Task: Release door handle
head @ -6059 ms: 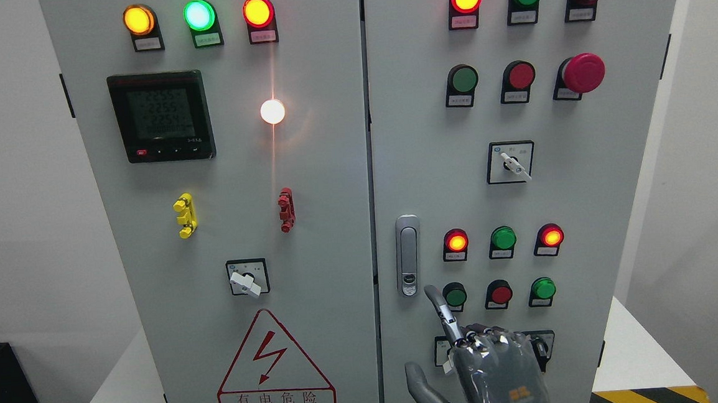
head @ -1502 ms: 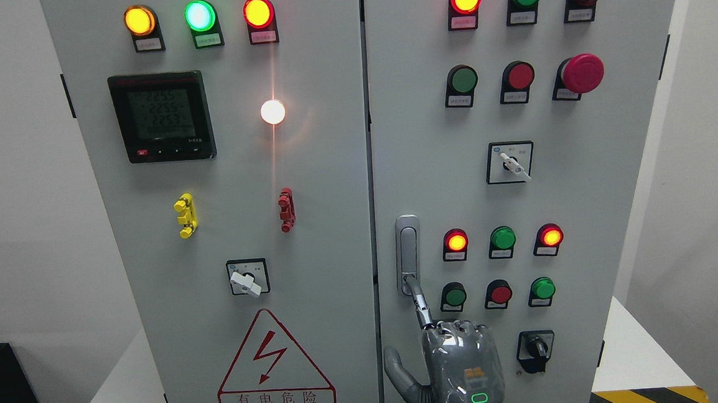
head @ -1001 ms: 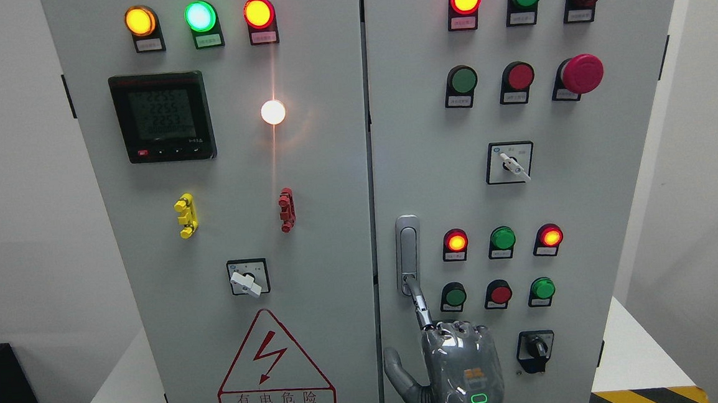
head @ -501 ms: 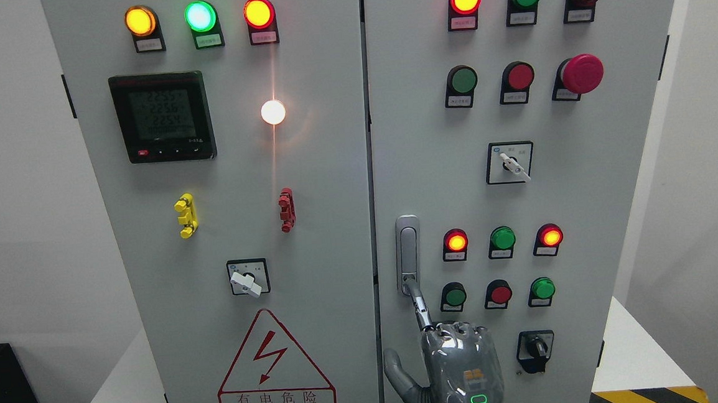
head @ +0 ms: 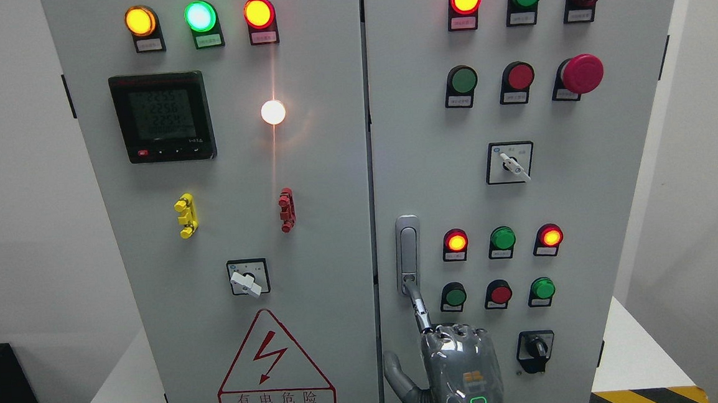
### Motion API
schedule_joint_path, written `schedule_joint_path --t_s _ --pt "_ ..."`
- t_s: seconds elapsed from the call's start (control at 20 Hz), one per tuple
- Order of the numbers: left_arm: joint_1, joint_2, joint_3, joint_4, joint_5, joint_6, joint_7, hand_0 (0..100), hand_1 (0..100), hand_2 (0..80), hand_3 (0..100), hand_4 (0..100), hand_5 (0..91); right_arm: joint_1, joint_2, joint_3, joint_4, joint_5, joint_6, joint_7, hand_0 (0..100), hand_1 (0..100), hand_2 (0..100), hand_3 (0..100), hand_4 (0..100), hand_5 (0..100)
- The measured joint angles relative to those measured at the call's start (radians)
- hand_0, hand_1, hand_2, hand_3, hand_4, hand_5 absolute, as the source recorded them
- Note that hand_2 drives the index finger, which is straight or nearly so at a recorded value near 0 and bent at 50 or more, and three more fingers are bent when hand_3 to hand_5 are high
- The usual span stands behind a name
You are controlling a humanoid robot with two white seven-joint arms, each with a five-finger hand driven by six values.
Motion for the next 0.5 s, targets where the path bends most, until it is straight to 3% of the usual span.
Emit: schedule_joint_path --t_s 0.5 --pt "0.0 0.0 0.0 0.0 0.0 -0.004 0.0 12 56 0.0 0 0 0.0 0.001 -0.001 0.0 -0.001 0.0 0.0 0.0 45 32 1 100 100 100"
